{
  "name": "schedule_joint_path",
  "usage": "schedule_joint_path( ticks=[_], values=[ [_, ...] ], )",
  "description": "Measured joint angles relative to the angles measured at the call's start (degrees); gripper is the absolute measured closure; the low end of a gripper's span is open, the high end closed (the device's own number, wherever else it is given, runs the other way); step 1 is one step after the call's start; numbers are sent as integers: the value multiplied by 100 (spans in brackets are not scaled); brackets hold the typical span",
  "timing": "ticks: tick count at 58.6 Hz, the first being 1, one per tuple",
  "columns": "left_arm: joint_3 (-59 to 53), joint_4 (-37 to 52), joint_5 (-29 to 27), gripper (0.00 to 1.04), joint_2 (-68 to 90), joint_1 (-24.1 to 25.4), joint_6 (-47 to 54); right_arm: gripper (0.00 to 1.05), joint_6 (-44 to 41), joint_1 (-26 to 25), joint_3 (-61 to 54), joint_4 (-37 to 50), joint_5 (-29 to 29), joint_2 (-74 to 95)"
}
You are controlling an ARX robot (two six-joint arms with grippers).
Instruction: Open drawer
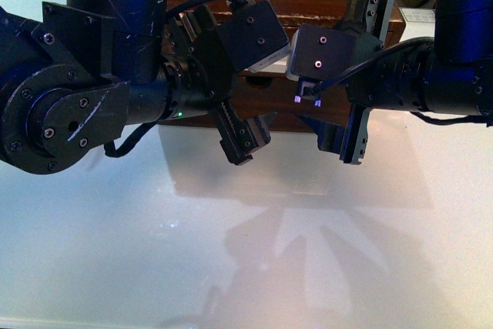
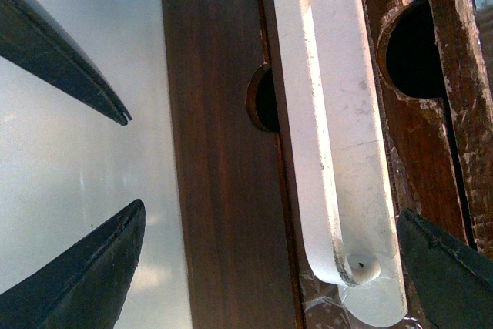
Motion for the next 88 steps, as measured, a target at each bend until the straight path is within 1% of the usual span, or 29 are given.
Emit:
schedule_joint_path(
  ticks=[10,16,41,61,69,88],
  values=[
    [66,-90,35,8,7,31,13,9,129,-52,166,-105,-162,9],
    [114,-201,46,8,26,72,74,9,291,-66,299,-249,-361,9],
    [293,-431,74,8,114,114,315,9,330,-72,422,-535,-483,61],
    [345,-525,48,8,168,129,498,9,138,-37,463,-730,-573,269],
    [367,-564,59,8,177,144,518,9,72,-37,601,-837,-487,411],
    [527,-1097,227,8,164,192,970,9,-367,-66,1045,-1401,-553,603]
  ],
)
